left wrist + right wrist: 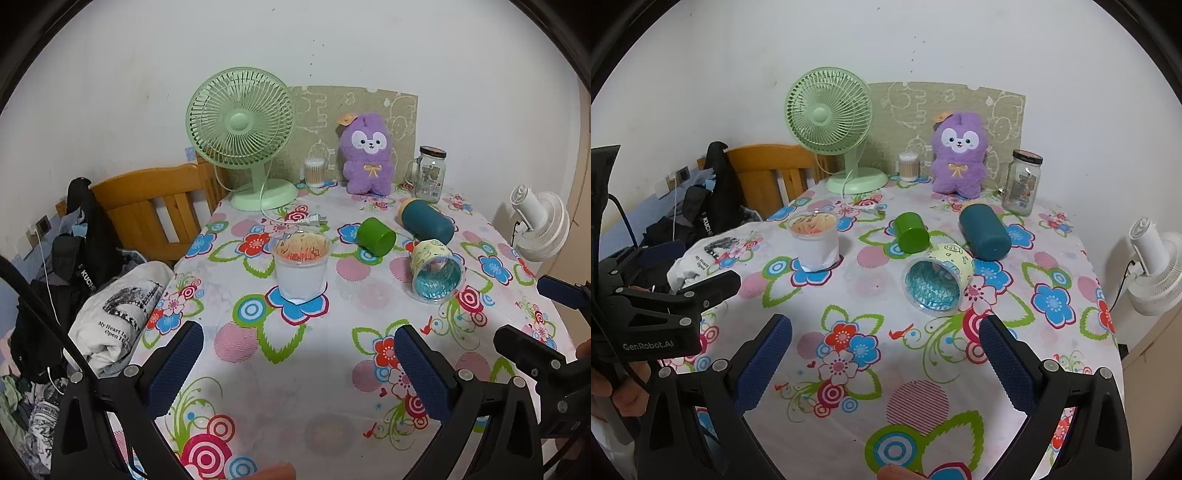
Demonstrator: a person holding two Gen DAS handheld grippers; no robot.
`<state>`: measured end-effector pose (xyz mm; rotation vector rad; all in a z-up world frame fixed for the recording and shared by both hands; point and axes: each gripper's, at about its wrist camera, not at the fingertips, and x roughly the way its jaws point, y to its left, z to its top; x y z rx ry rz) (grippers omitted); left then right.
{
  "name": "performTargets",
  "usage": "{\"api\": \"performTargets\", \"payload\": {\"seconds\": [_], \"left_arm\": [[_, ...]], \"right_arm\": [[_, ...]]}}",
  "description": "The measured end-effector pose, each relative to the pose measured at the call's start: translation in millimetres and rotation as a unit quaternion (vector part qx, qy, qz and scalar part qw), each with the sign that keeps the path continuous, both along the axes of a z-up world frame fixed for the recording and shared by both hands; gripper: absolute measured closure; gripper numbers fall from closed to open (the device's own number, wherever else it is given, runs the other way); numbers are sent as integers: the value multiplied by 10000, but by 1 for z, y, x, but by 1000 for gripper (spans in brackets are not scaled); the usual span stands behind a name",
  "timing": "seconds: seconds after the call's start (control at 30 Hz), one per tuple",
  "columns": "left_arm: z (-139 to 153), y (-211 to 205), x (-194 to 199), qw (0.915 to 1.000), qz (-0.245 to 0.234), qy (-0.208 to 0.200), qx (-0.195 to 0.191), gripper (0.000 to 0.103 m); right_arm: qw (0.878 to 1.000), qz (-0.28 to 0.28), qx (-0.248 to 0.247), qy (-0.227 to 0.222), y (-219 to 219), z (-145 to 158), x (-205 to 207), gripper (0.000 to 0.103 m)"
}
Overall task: Flip cup upside down
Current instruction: 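Move the right tool toward the clear plastic cup with orange residue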
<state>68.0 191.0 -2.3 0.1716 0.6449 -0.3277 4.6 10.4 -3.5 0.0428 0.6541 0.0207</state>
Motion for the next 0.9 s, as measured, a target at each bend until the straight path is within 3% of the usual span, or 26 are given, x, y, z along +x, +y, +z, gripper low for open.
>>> {"api": "performTargets", "payload": {"seconds": [0.9], "left_arm": [[-6, -4, 0, 10000, -62, 61, -5, 0]], "right_arm": [[10000, -70, -13, 20, -8, -1, 2, 1]]}}
